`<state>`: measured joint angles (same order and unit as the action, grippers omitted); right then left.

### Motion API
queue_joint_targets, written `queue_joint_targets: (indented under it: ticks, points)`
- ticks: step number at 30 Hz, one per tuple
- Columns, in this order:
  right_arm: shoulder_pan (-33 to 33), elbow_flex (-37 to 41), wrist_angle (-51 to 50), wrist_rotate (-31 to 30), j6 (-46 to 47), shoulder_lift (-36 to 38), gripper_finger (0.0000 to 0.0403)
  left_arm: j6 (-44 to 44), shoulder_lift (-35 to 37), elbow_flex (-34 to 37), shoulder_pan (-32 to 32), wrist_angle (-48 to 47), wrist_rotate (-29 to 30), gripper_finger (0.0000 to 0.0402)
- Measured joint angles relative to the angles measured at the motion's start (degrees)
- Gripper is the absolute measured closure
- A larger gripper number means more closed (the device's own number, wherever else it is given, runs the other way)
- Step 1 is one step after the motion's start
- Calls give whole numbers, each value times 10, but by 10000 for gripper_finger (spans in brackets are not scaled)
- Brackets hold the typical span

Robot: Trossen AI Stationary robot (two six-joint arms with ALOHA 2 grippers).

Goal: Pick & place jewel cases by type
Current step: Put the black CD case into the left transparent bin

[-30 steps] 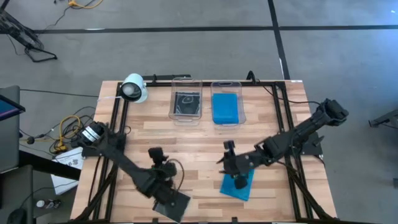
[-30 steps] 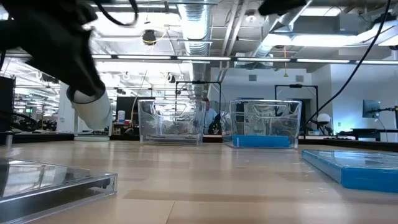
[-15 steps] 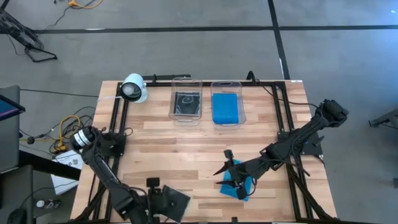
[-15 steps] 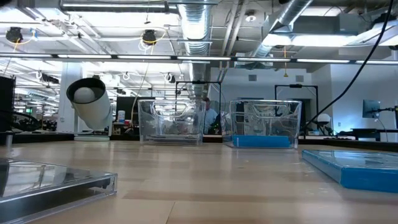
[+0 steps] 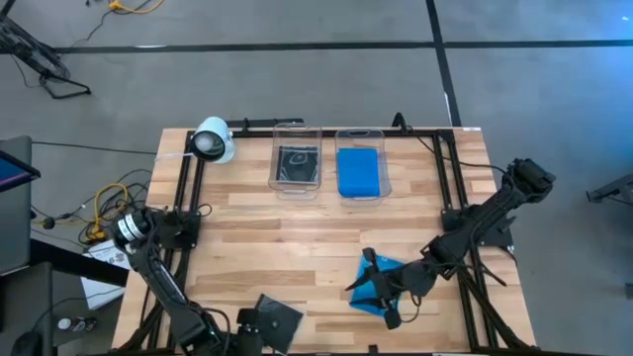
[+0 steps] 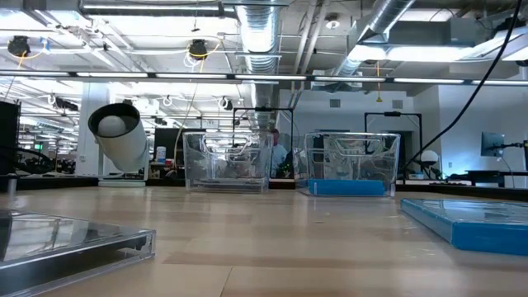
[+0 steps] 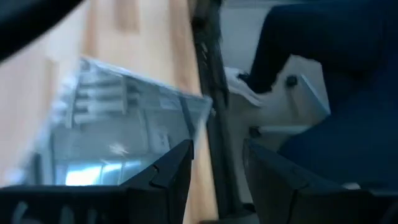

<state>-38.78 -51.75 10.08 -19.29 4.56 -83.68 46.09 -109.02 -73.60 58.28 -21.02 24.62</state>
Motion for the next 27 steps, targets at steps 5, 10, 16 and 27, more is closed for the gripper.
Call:
queue_joint_targets:
  ticks: [5, 10, 16, 27]
  points:
    - [-27, 0, 19, -32, 0, 0, 272, 3, -48, 0, -3, 73, -63, 265]
    - [-43, 0, 40, -34, 0, 0, 275, 29, -65, 0, -4, 78, -78, 265]
    - [-48, 0, 53, -37, 0, 0, 275, 46, -65, 0, -5, 33, -64, 265]
    - [-48, 0, 54, -38, 0, 0, 275, 68, -65, 0, -11, -7, -79, 265]
